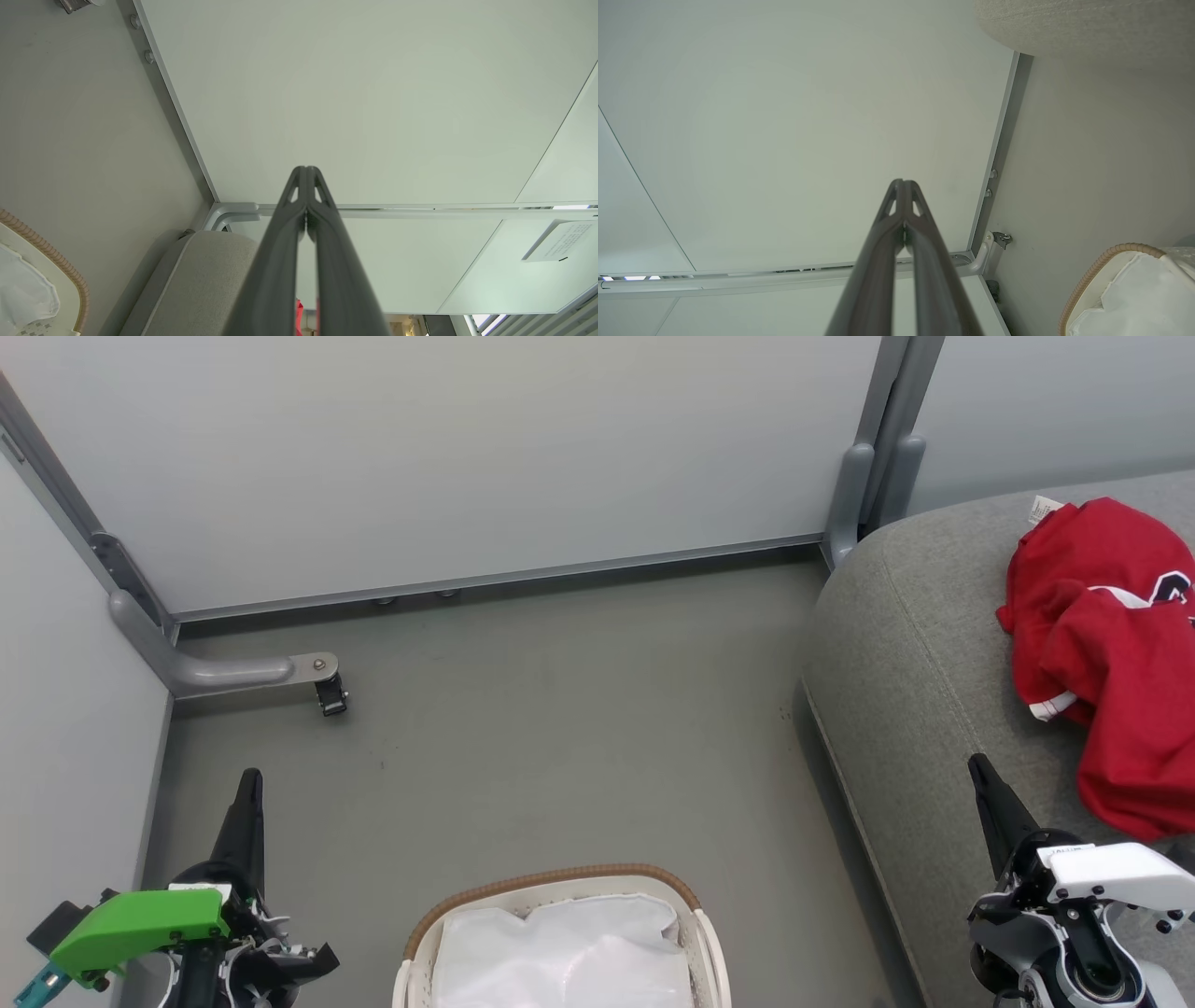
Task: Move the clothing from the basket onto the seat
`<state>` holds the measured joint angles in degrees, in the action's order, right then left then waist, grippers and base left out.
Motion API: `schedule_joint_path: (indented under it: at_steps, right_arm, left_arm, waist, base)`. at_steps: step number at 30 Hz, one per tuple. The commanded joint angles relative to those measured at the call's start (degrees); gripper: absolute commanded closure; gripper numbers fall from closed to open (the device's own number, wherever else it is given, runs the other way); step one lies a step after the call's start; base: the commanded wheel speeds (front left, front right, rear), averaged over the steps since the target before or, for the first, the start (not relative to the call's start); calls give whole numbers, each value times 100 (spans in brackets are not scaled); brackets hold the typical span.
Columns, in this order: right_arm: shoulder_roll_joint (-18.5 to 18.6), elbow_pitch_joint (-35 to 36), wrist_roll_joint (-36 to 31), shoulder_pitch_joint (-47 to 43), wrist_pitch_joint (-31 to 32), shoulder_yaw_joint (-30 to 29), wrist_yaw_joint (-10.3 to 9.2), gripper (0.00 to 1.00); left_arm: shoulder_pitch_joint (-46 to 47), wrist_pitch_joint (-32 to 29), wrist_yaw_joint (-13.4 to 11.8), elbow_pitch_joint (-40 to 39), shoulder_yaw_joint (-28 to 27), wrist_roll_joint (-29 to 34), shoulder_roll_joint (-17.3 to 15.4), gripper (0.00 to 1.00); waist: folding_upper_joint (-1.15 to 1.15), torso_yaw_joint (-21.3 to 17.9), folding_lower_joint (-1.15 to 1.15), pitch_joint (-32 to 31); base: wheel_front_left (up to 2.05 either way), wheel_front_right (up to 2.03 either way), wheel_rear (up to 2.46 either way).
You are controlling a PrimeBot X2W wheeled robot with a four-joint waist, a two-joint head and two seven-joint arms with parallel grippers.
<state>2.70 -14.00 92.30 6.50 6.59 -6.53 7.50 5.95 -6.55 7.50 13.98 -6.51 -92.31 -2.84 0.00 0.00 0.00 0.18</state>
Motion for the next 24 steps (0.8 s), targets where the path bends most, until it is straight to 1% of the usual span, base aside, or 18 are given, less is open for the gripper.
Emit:
schedule_joint_path:
  at_steps: [1, 24]
  right_arm:
    - [34, 15, 22, -59, 11, -9, -2, 100]
    - [35, 15, 23, -59, 11, -9, -2, 100]
  left_arm:
    - [57, -16, -2, -5, -14, -20, -5, 100]
    - [57, -16, -2, -5, -13, -19, -5, 100]
  waist:
    - [0, 0, 0, 0]
    - [0, 0, 0, 0]
  base:
    - [0, 0, 0]
    - [0, 0, 0]
